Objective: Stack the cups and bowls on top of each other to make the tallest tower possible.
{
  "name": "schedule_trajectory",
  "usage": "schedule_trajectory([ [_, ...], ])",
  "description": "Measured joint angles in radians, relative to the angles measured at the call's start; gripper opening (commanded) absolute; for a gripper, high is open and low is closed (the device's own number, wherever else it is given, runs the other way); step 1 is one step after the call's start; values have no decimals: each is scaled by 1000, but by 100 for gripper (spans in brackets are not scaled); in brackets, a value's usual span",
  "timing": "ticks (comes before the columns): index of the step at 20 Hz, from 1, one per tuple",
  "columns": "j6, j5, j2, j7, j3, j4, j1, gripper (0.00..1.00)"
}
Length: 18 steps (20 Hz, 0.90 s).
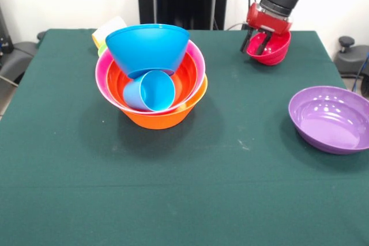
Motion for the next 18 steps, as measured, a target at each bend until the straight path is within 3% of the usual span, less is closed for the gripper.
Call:
schedule_trajectory([
  [10, 0, 0, -15, 0, 1, 1, -23, 0],
  [13, 5, -14, -67, 0, 13, 18, -59, 0],
  [18, 62, -81, -251, 0, 66, 87, -197, 0],
])
